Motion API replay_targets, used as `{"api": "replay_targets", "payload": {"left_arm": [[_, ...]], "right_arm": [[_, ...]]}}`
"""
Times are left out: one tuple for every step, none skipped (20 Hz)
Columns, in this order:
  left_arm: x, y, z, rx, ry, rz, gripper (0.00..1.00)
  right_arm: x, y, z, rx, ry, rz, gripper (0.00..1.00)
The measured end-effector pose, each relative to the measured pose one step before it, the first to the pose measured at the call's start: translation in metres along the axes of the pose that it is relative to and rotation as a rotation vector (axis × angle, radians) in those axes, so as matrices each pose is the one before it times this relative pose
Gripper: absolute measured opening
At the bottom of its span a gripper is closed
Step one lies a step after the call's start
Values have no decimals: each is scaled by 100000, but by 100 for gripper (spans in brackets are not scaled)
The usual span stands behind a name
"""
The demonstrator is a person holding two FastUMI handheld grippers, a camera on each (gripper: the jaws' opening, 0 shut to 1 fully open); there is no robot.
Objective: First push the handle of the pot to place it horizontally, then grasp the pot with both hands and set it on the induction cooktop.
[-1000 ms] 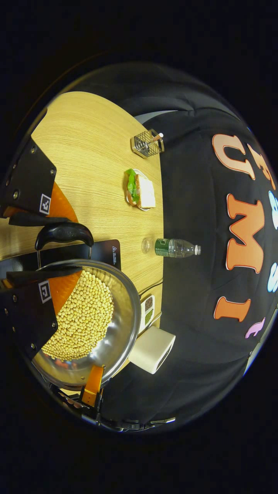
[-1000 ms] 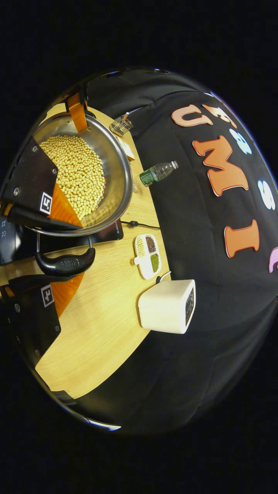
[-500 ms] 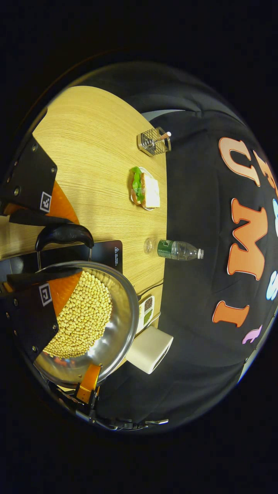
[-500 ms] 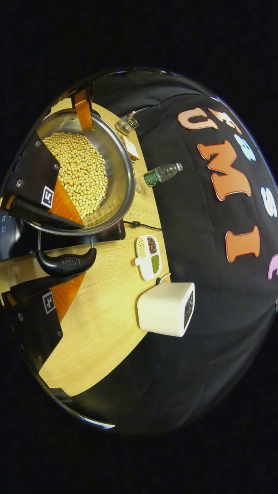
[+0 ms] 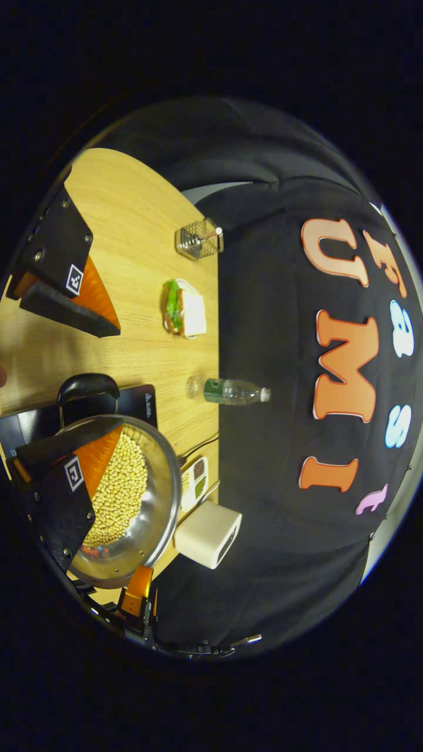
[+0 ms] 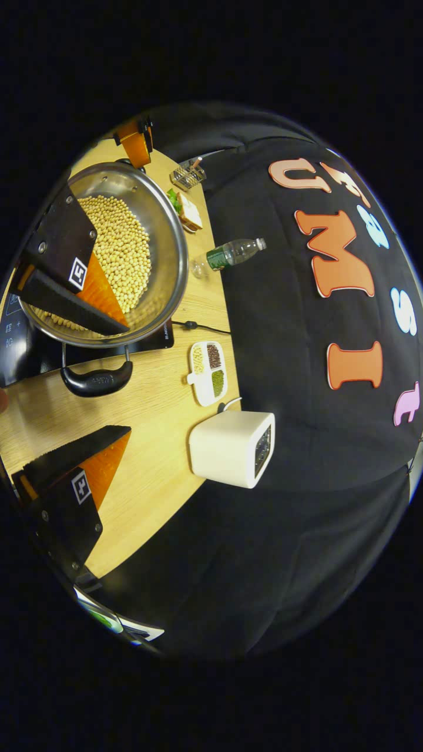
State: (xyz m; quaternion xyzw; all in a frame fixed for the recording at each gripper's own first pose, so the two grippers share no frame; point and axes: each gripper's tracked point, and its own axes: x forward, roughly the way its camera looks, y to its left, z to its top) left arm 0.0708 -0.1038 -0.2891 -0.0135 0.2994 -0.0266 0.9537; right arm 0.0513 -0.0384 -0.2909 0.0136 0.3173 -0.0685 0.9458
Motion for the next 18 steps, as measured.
{"api": "replay_targets", "payload": {"left_arm": [[-893, 838, 1621, -721, -4205, 1305, 83], [-716, 800, 1251, -734, -3844, 1020, 83], [-945, 768, 1667, -1012, -3656, 1125, 83], [-1055, 1023, 1537, -962, -3022, 1043, 83], [-878, 888, 1613, -595, -3159, 932, 83], [-984, 1009, 1674, 343, -3502, 1318, 83], [-983, 1035, 1663, 2000, -4044, 2000, 83], [-1124, 1266, 1464, 2463, -3354, 2789, 83], [-1038, 891, 1698, 414, -2935, 1154, 83], [-898, 328, 1776, -1114, -2576, -384, 83], [-814, 378, 1609, -1676, -1890, -529, 83], [-825, 758, 1594, 3, -2653, 707, 82], [-697, 1081, 1895, 2133, -3662, 2278, 83], [-698, 1112, 1600, 2901, -3585, 2587, 82], [-761, 924, 1572, 2306, -2407, 1470, 82], [-1038, 364, 1242, 505, -969, 848, 82], [-815, 237, 1415, -1273, -1412, -536, 81], [-516, 395, 1573, -958, -1866, -452, 82]], "right_arm": [[-831, 212, 1220, -286, -2616, 189, 95], [-921, 295, 1311, -400, -2652, 409, 95], [-1014, 351, 1225, -302, -2796, 662, 95], [-967, 407, 1259, -258, -2840, 818, 95], [-948, 428, 1456, -145, -2953, 593, 95], [-787, 448, 1374, -107, -3059, 625, 95], [-1058, 482, 1618, -104, -3351, 977, 95], [-744, 476, 1338, 48, -2597, 721, 95], [-975, 525, 1674, 232, -3336, 887, 95], [-995, 268, 1498, -340, -3326, 645, 95], [-821, 236, 1553, -685, -3301, 103, 100], [-805, 92, 1496, -597, -3051, 286, 95], [-944, 86, 1635, 91, -2879, 585, 95], [-906, 336, 1309, 637, -2397, 831, 95], [-750, 202, 1160, 893, -1813, 747, 95], [-512, 149, 1004, 588, -1806, 504, 95], [-392, -1, 1097, 56, -2133, -25, 95], [-319, -173, 1085, -631, -2207, -620, 100]]}}
